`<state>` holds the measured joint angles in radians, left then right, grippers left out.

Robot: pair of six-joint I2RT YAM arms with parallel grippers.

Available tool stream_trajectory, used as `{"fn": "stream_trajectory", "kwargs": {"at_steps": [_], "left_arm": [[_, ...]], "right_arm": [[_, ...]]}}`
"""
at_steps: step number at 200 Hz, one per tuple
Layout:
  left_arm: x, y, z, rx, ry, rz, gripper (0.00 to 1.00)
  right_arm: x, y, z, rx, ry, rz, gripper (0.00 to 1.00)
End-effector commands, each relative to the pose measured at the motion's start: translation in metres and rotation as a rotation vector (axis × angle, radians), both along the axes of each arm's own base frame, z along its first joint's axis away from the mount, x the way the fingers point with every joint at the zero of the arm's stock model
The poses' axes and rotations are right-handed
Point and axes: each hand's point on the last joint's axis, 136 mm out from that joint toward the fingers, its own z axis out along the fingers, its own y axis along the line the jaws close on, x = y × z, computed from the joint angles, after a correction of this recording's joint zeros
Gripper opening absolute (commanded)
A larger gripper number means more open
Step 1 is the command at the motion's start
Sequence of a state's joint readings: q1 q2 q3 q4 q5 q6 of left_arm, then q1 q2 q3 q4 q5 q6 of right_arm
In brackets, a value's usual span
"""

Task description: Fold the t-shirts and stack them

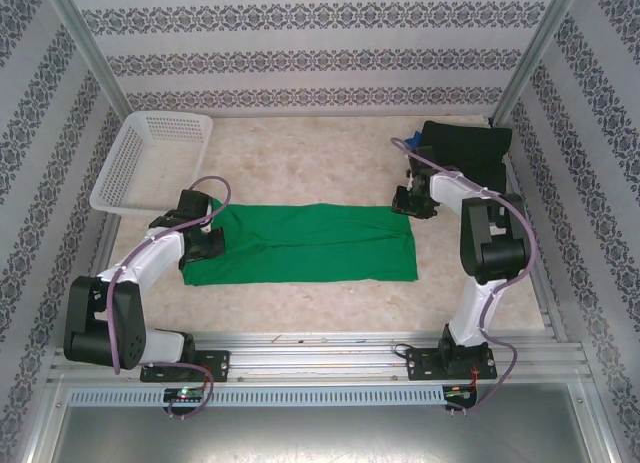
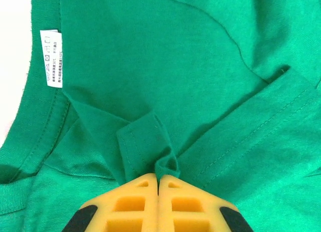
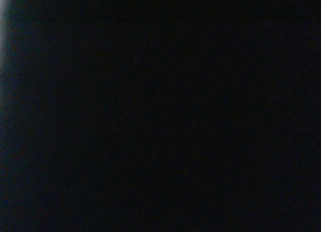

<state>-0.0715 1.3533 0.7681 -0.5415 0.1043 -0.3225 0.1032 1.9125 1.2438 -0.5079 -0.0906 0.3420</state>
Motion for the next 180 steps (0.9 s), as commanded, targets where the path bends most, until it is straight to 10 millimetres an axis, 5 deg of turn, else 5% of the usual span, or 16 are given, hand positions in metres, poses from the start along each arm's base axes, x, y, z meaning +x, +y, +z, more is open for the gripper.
{"fn": "stream_trajectory", "kwargs": {"at_steps": [1,32,93,126,150,180], "left_arm": [[0.010,-0.001,0.005,-0.022,-0.026,0.014,0.00],[0.011,-0.001,0.002,-0.018,-0.007,0.006,0.00],[0.014,-0.001,0.004,-0.015,-0.021,0.006,0.00],[0.014,-0.001,0.004,-0.010,-0.003,-0.005,0.00],[0.014,-0.003,0.005,-0.029,-0.016,0.006,0.00],[0.011,-0.009,0.006,-0.071,-0.020,0.009,0.00]], "right_arm": [[-0.007,-0.004,-0.009,-0.070,0.051,-0.019,0.38],[0.001,-0.001,-0.007,-0.095,0.049,-0.020,0.24],[0.021,-0.020,0.037,-0.216,-0.016,-0.019,0.01],[0.027,-0.028,0.043,-0.247,-0.017,-0.027,0.06],[0.028,-0.023,0.044,-0.224,0.008,-0.005,0.28],[0.017,-0.007,0.076,-0.196,-0.076,0.023,0.33]]}}
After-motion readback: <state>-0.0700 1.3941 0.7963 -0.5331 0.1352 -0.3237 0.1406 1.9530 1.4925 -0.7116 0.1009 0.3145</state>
